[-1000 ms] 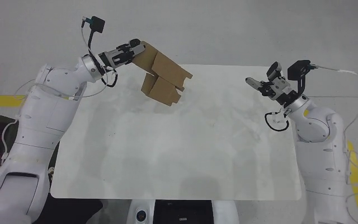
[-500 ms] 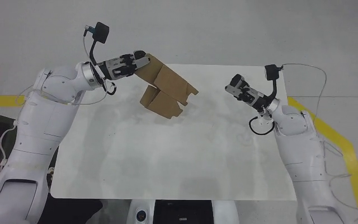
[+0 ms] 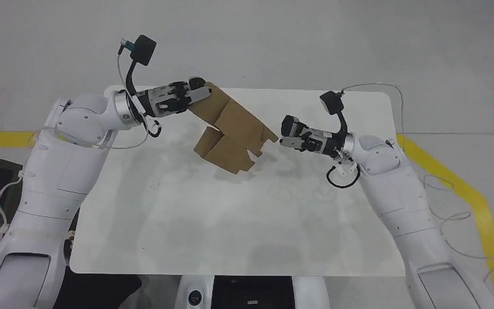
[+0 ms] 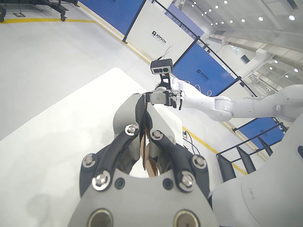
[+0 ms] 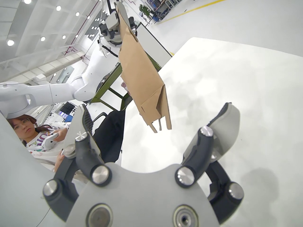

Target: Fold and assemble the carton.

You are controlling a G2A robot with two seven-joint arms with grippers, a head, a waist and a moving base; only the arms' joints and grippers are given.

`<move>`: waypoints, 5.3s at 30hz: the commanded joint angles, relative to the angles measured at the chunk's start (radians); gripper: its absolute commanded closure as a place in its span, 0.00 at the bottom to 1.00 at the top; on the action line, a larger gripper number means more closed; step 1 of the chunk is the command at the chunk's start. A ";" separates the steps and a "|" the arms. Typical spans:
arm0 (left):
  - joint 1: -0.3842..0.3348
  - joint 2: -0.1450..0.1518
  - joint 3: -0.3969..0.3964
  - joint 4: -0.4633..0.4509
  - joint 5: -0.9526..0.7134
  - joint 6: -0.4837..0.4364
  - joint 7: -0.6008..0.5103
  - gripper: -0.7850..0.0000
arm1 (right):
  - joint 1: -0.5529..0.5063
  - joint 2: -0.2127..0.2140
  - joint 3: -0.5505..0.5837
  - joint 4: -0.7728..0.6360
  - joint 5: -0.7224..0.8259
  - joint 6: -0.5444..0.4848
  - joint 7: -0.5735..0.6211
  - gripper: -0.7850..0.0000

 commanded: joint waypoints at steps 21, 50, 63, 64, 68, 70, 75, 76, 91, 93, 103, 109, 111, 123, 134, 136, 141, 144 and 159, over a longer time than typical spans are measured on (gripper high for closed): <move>0.032 0.012 -0.033 -0.056 -0.095 0.047 -0.100 1.00 | 0.119 0.060 -0.298 0.067 0.117 -0.122 -0.122 1.00; 0.017 0.012 -0.089 0.042 0.005 0.101 0.021 0.00 | 0.154 0.097 -0.337 0.111 0.386 0.004 -0.107 1.00; 0.124 0.022 -0.124 -0.020 0.033 0.111 0.049 0.00 | 0.162 0.106 -0.266 0.104 0.351 0.186 -0.081 1.00; 0.128 0.023 -0.126 -0.025 0.036 0.109 0.050 0.00 | 0.162 0.106 -0.266 0.104 0.351 0.186 -0.081 1.00; 0.138 0.025 -0.137 -0.041 0.064 0.083 0.060 0.00 | 0.162 0.106 -0.266 0.104 0.351 0.186 -0.081 1.00; 0.138 0.025 -0.137 -0.041 0.064 0.083 0.060 0.00 | 0.162 0.106 -0.266 0.104 0.351 0.186 -0.081 1.00; 0.138 0.025 -0.137 -0.041 0.064 0.083 0.060 0.00 | 0.162 0.106 -0.266 0.104 0.351 0.186 -0.081 1.00; 0.138 0.025 -0.137 -0.041 0.064 0.083 0.060 0.00 | 0.162 0.106 -0.266 0.104 0.351 0.186 -0.081 1.00; 0.182 0.036 -0.151 -0.034 -0.083 0.154 -0.117 0.00 | 0.109 0.094 -0.237 0.024 0.501 0.399 -0.067 1.00; 0.190 0.036 -0.147 -0.033 -0.136 0.178 -0.147 0.00 | 0.113 0.089 -0.240 0.012 0.513 0.442 -0.061 1.00; 0.227 0.032 -0.129 -0.066 -0.256 0.237 -0.217 0.00 | 0.111 0.064 -0.244 0.028 0.555 0.571 -0.087 1.00; 0.250 0.025 -0.100 -0.053 -0.272 0.271 -0.212 0.00 | 0.121 0.033 -0.270 0.043 0.598 0.575 -0.089 1.00; 0.246 0.021 -0.088 -0.044 -0.270 0.299 -0.194 0.00 | 0.129 0.023 -0.280 0.052 0.601 0.570 -0.093 1.00; 0.249 0.003 -0.060 -0.048 -0.272 0.383 -0.102 0.54 | 0.164 -0.036 -0.325 0.127 0.610 0.559 -0.099 1.00; 0.256 -0.003 -0.066 -0.053 -0.265 0.428 -0.088 1.00 | 0.177 -0.069 -0.329 0.171 0.578 0.551 -0.101 1.00; 0.255 -0.004 -0.066 -0.050 -0.257 0.433 -0.079 1.00 | 0.177 -0.074 -0.328 0.175 0.574 0.551 -0.098 1.00; 0.253 -0.007 -0.069 -0.046 -0.253 0.441 -0.074 1.00 | 0.177 -0.085 -0.322 0.184 0.572 0.551 -0.090 0.69; 0.250 -0.008 -0.075 -0.042 -0.250 0.447 -0.079 1.00 | 0.175 -0.089 -0.309 0.197 0.578 0.537 -0.078 0.00; 0.200 0.000 -0.109 0.019 -0.280 0.440 -0.315 1.00 | 0.239 -0.077 -0.215 0.365 0.581 0.365 0.312 0.00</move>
